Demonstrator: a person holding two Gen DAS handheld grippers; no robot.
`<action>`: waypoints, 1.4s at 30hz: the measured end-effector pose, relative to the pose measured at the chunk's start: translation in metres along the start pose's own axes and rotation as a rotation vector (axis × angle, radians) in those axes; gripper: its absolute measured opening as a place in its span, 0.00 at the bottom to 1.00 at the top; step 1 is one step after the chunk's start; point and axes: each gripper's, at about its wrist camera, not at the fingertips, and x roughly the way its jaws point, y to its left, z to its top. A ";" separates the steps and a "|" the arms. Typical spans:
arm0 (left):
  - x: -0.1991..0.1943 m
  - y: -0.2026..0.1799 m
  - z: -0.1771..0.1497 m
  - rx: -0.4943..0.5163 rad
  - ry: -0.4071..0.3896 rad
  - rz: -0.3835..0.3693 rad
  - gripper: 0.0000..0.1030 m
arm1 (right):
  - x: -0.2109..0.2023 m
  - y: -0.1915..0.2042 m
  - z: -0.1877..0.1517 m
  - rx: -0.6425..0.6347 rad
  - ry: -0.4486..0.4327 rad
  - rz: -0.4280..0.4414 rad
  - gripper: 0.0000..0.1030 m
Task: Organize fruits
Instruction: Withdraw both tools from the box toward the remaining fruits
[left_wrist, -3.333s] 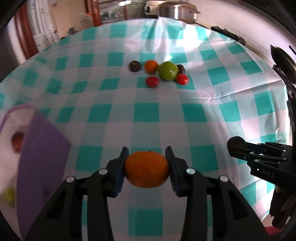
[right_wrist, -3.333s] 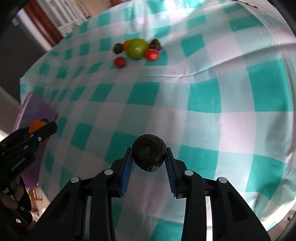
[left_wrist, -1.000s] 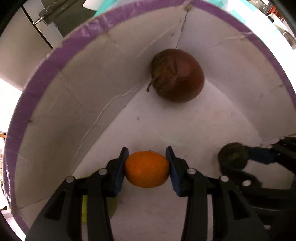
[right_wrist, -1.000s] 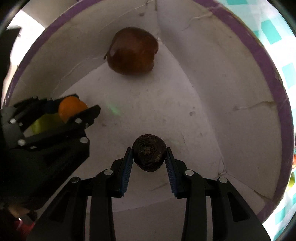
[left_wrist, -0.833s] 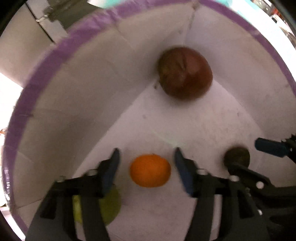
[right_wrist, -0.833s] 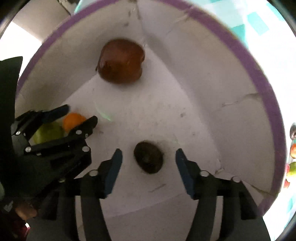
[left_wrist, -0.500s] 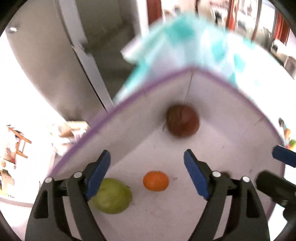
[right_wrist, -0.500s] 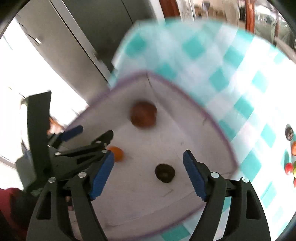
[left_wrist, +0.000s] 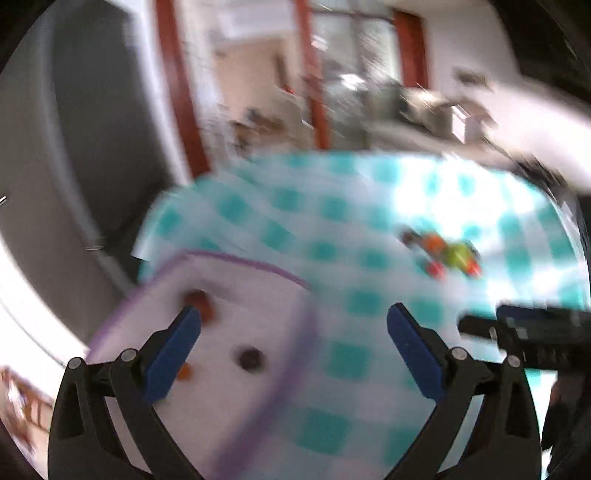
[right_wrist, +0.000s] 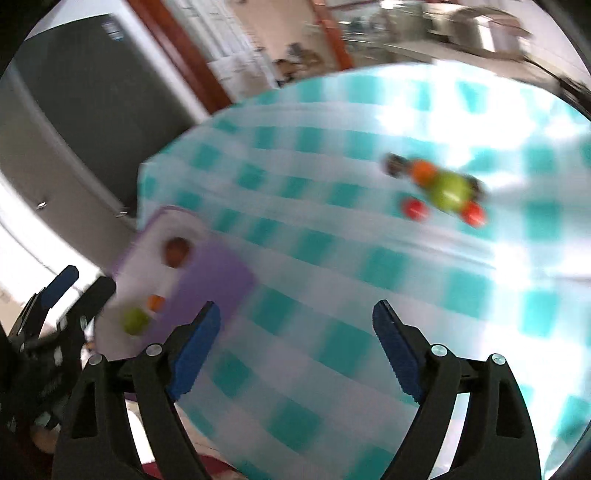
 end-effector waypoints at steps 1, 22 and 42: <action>0.001 -0.014 -0.006 0.028 0.028 -0.026 0.98 | -0.006 -0.013 -0.010 0.011 0.005 -0.018 0.80; 0.049 -0.187 -0.043 0.390 0.261 -0.207 0.98 | -0.012 -0.150 -0.088 0.169 0.140 -0.221 0.80; 0.208 -0.180 -0.021 0.306 0.438 -0.279 0.98 | 0.066 -0.163 -0.032 0.107 0.070 -0.450 0.80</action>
